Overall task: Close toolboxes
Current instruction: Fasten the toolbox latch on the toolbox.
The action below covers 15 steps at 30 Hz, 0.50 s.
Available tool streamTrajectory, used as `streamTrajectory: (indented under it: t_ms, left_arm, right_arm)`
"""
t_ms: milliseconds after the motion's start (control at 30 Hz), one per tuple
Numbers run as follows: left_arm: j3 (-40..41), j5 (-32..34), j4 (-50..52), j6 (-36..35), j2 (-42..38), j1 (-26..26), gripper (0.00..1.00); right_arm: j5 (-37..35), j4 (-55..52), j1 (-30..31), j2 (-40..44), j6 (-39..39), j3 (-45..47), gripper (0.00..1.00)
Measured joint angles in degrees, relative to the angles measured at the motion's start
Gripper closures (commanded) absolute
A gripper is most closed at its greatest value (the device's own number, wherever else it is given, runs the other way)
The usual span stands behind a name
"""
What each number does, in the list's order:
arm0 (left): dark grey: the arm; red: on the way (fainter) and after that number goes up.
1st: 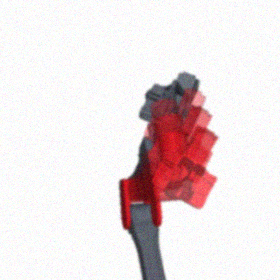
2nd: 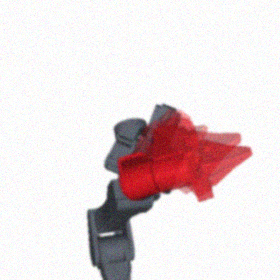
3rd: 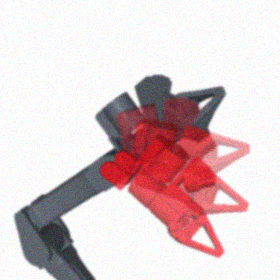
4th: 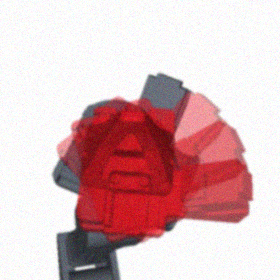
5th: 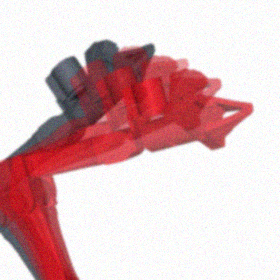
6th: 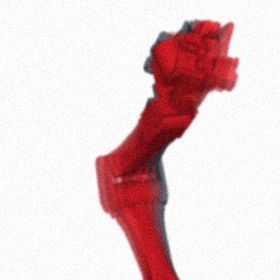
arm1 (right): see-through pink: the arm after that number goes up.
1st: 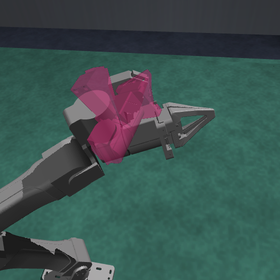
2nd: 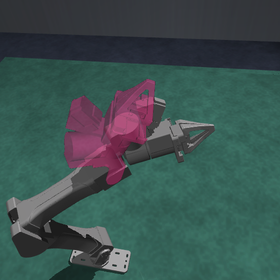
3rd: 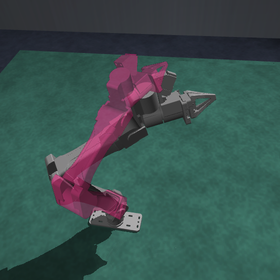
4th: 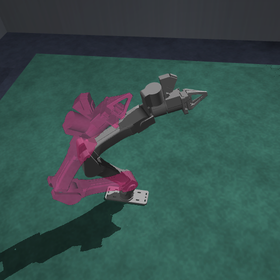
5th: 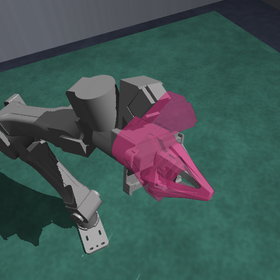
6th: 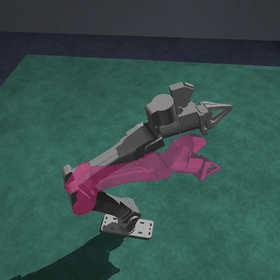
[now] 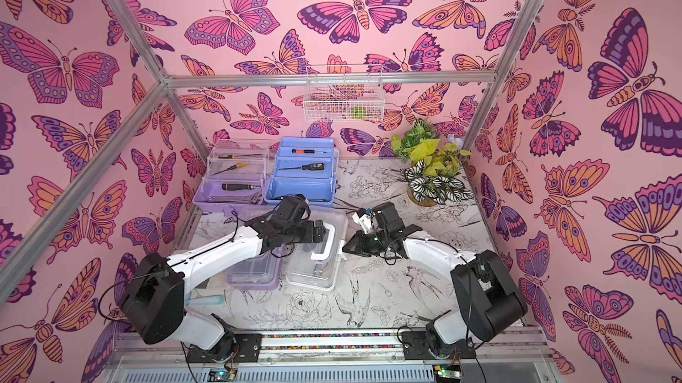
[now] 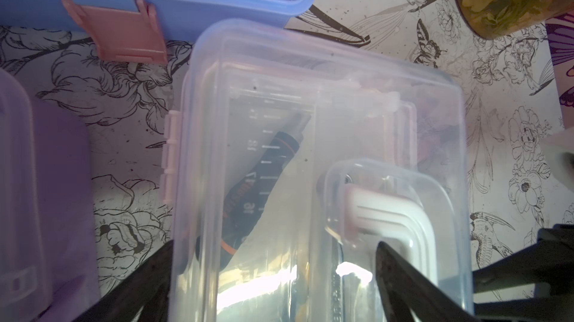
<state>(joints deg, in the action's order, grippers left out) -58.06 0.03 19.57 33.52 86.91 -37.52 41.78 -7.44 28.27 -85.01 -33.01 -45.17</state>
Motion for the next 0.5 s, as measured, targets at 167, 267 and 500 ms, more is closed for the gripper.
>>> streamTrajectory:
  t_ms: [167,267,500]
  left_arm:
    - [0.0,0.0,0.0,0.0,0.0,0.0,0.05]
    - [0.0,0.0,0.0,0.0,0.0,0.0,0.05]
    - [0.1,-0.1,-0.2,0.2,0.0,0.0,0.05]
  right_arm:
    - [0.0,1.2,1.0,-0.9,-0.2,0.0,0.81]
    - [0.1,2.0,1.3,-1.0,-0.2,0.0,0.82]
    - [0.0,4.3,1.5,-0.8,-1.3,1.1,0.81]
